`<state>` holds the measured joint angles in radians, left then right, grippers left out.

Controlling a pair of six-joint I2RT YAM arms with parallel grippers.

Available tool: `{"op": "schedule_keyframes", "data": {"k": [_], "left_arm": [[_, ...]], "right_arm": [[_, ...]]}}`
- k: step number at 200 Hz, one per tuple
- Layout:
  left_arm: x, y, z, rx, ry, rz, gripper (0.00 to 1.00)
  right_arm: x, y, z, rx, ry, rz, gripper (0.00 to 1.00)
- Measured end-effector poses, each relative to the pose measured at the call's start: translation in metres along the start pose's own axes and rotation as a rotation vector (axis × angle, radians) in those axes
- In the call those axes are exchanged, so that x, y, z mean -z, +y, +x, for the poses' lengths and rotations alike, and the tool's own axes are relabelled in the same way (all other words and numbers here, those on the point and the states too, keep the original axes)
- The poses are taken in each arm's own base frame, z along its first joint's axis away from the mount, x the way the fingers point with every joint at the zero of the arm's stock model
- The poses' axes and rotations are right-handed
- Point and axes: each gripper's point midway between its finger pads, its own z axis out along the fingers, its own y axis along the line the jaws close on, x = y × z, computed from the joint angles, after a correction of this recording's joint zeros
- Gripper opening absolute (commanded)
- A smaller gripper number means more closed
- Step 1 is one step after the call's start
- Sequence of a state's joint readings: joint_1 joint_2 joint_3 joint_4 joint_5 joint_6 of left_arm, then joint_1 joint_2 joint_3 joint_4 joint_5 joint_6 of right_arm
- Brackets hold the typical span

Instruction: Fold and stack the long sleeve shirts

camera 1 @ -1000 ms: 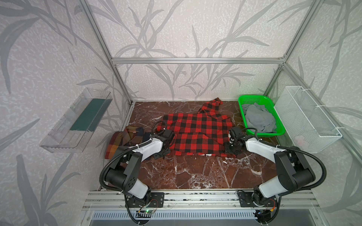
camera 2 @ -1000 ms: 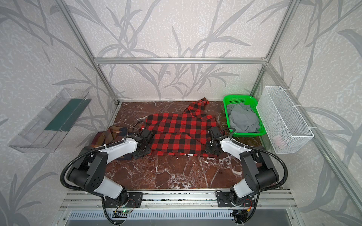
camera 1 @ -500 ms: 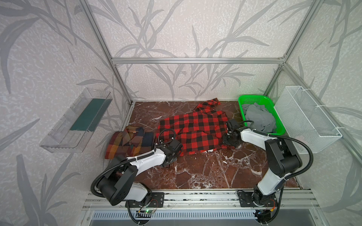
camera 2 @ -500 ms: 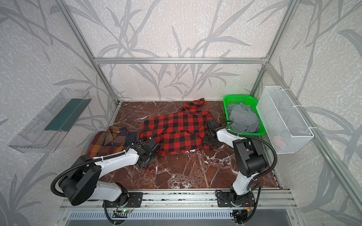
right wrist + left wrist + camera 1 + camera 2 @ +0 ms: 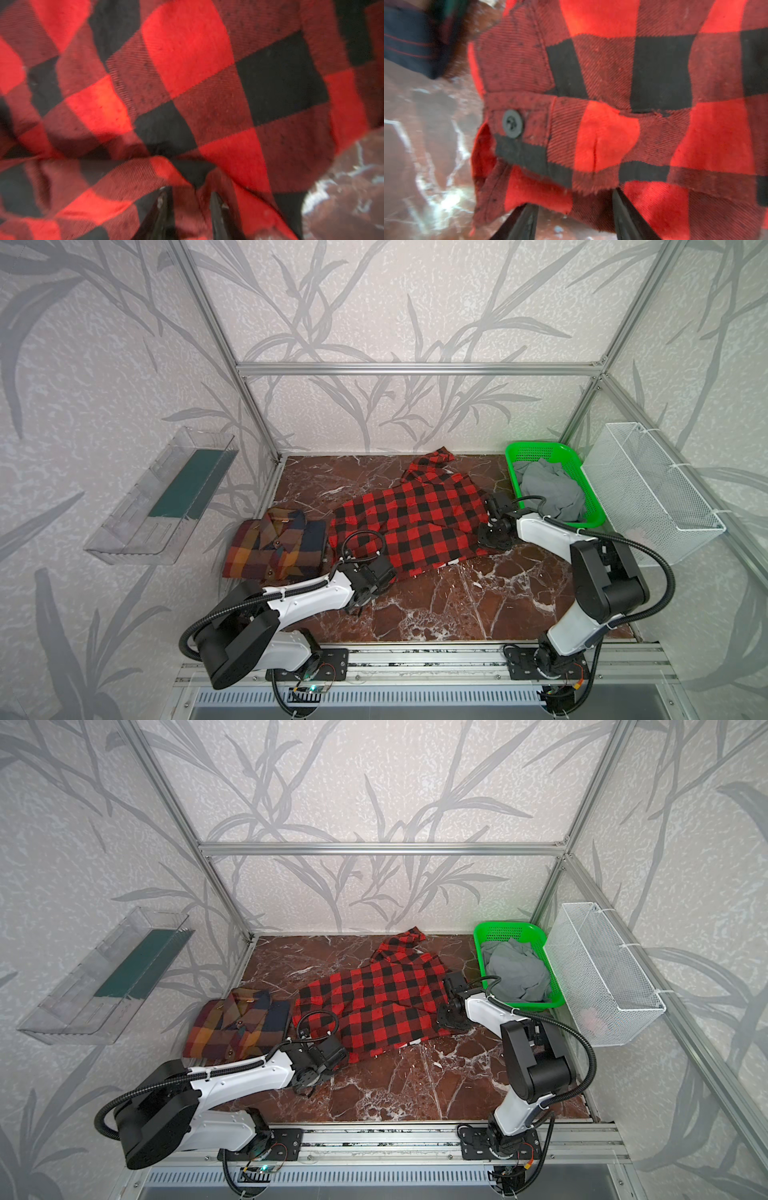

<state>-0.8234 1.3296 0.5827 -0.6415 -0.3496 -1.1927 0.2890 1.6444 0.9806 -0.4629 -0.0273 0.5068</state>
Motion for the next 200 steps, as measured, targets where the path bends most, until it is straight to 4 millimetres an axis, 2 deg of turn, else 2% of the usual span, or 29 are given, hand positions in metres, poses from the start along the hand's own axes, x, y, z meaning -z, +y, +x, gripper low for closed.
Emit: {"op": "schedule_keyframes", "data": {"k": [22,36,50,66,85,100,133,158,200], "left_arm": [[0.001,0.007,-0.003,-0.030,-0.012,-0.027,0.58],[0.002,0.010,-0.006,-0.032,-0.017,-0.030,0.58],[0.003,0.012,-0.009,-0.031,-0.021,-0.031,0.58],[0.003,0.014,-0.013,-0.026,-0.026,-0.031,0.58],[0.003,0.016,-0.017,-0.026,-0.028,-0.032,0.58],[0.004,0.018,-0.021,-0.020,-0.030,-0.030,0.58],[0.005,0.021,-0.027,-0.009,-0.029,-0.016,0.58],[0.006,0.020,-0.029,-0.007,-0.029,0.000,0.59],[0.004,0.016,-0.020,-0.020,0.019,0.032,0.61]], "right_arm": [[0.020,0.012,-0.011,0.018,-0.067,-0.046,0.37],[0.023,0.017,-0.017,0.023,-0.082,-0.060,0.36],[0.018,0.020,-0.021,0.026,-0.076,-0.059,0.36],[0.002,0.020,-0.020,0.028,-0.048,-0.046,0.35],[-0.019,0.012,-0.006,0.022,0.010,-0.012,0.35],[-0.024,0.005,0.005,0.019,0.033,0.004,0.36],[-0.020,0.001,0.017,0.006,0.013,-0.019,0.35],[-0.011,-0.007,0.040,-0.009,0.015,-0.045,0.35],[0.008,-0.022,0.086,-0.022,0.047,-0.060,0.35]]}}
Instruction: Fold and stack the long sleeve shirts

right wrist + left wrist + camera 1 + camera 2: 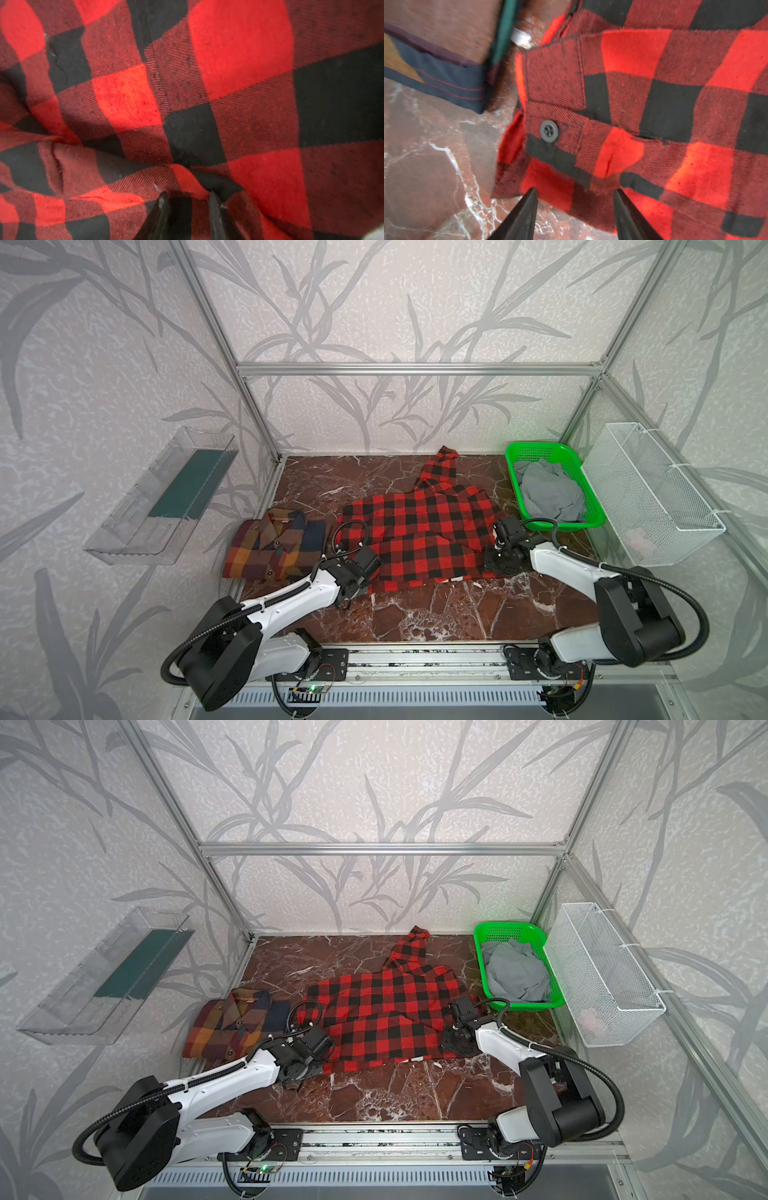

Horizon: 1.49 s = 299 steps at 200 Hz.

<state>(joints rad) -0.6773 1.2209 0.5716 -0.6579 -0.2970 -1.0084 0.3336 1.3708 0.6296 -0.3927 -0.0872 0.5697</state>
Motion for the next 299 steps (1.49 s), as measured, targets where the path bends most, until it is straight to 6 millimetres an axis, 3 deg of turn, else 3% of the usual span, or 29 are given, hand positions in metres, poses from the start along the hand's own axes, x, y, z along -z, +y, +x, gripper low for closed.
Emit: {"op": "schedule_keyframes", "data": {"k": [40,68,88,111,128,146,186,234,261,299], "left_arm": [[0.012,-0.003,0.006,0.006,0.036,0.065,0.72],[0.041,-0.008,-0.010,0.027,-0.025,0.168,0.96],[0.065,-0.013,-0.035,0.048,-0.077,0.215,0.98],[0.085,-0.019,-0.073,0.065,-0.121,0.224,0.99],[0.088,-0.022,-0.099,0.061,-0.132,0.200,0.99],[0.082,-0.028,-0.130,0.051,-0.126,0.156,0.99],[0.048,-0.035,-0.194,0.066,-0.086,0.047,0.99],[0.007,-0.041,-0.241,0.061,-0.020,-0.021,0.99],[-0.017,-0.053,-0.255,0.031,0.012,-0.037,0.98],[-0.050,-0.060,-0.255,-0.009,0.079,-0.052,0.97]], "right_arm": [[0.015,-0.012,0.035,-0.017,0.035,-0.014,0.37],[0.038,-0.011,0.031,-0.004,0.012,-0.005,0.44],[0.066,0.005,0.002,0.028,-0.077,-0.031,0.54],[0.104,0.035,-0.046,0.070,-0.201,-0.075,0.61],[0.119,0.056,-0.079,0.094,-0.251,-0.091,0.67],[0.121,0.071,-0.113,0.103,-0.275,-0.085,0.68],[0.109,0.096,-0.198,0.095,-0.324,-0.068,0.69],[0.072,0.109,-0.283,0.070,-0.349,-0.071,0.70],[0.041,0.108,-0.319,0.070,-0.340,-0.065,0.69],[-0.005,0.107,-0.360,0.068,-0.320,-0.068,0.69]]}}
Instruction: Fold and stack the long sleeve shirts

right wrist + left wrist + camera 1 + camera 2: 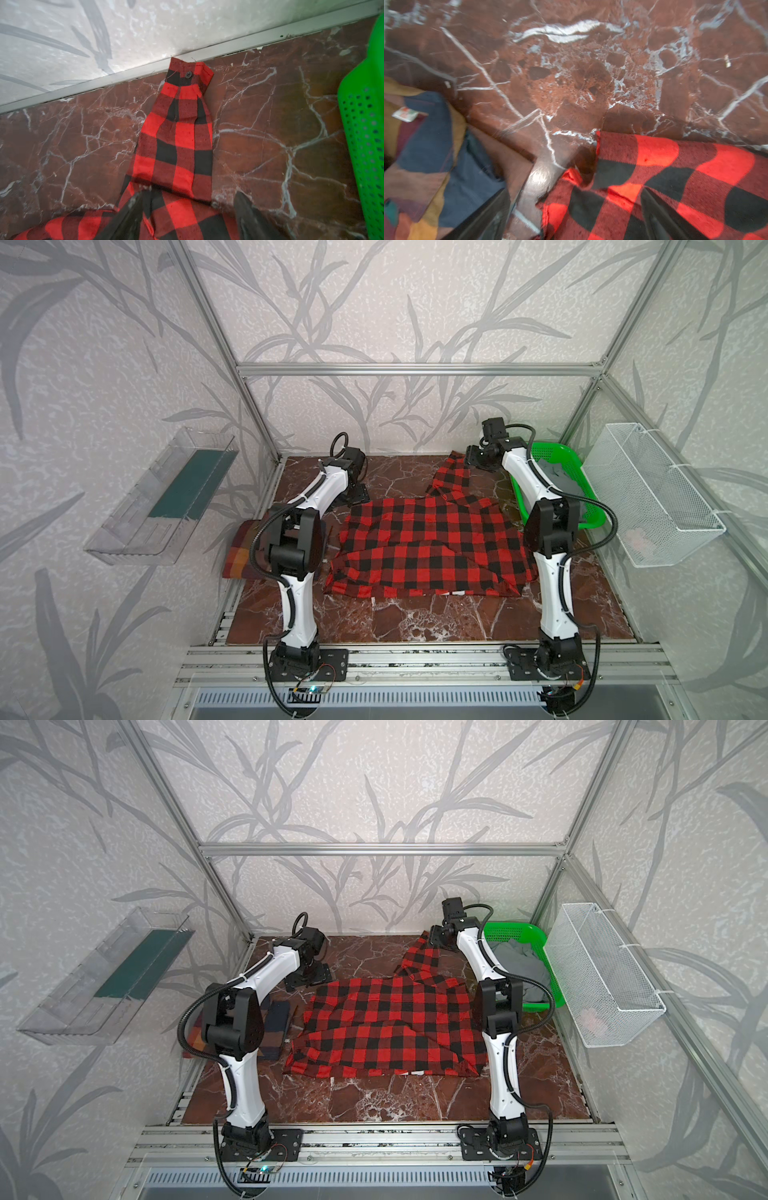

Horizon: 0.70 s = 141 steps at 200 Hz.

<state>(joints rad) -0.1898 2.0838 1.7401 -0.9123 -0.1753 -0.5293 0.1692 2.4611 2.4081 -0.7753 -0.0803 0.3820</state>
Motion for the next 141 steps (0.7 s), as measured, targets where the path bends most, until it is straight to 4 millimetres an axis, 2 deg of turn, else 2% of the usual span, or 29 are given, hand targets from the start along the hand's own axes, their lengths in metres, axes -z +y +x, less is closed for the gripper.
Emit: {"op": "schedule_keyframes", "data": {"k": [30,69,100,141], "left_arm": [[-0.019,-0.001,0.004,-0.021,0.046,-0.005,0.96],[-0.034,-0.003,0.008,-0.037,0.090,0.001,0.93],[-0.047,-0.011,0.008,-0.045,0.114,0.016,0.90],[-0.056,-0.014,0.007,-0.045,0.128,0.018,0.85]], "right_arm": [[-0.037,-0.004,-0.004,0.002,0.009,-0.007,0.69],[-0.072,-0.017,0.029,-0.037,0.116,-0.019,0.66],[-0.084,-0.014,0.047,-0.069,0.177,-0.063,0.63],[-0.088,-0.009,0.047,-0.081,0.176,-0.101,0.51]]}}
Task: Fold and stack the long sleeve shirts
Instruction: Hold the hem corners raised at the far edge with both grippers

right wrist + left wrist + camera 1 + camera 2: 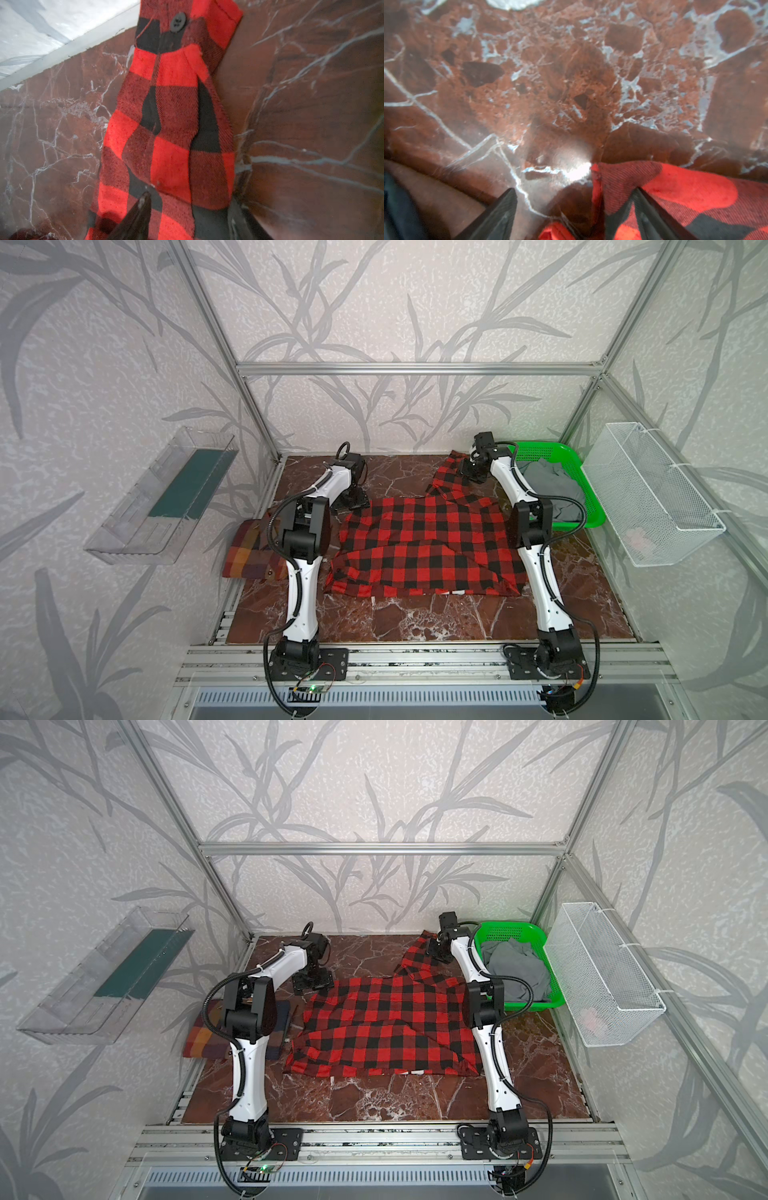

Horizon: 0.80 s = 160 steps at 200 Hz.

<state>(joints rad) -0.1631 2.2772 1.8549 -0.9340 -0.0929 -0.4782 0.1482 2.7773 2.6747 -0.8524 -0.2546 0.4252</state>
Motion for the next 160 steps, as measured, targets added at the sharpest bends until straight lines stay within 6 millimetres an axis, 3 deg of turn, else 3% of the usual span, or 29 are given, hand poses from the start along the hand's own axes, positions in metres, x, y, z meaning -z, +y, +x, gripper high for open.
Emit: {"op": "schedule_keyframes", "data": {"k": [50,104,148,160], "left_arm": [[-0.001,-0.003,-0.009,-0.003,-0.012,0.003,0.80],[0.001,-0.011,-0.025,0.005,-0.040,0.035,0.74],[-0.008,-0.020,-0.026,-0.001,-0.032,0.068,0.59],[-0.008,-0.023,-0.027,-0.005,-0.032,0.080,0.48]], "right_arm": [[-0.001,0.004,-0.007,0.011,-0.023,-0.033,0.21],[-0.009,0.006,-0.008,0.048,-0.036,-0.061,0.02],[-0.007,0.009,-0.007,0.086,-0.042,-0.081,0.00],[-0.002,0.012,-0.008,0.100,-0.049,-0.091,0.00]]}}
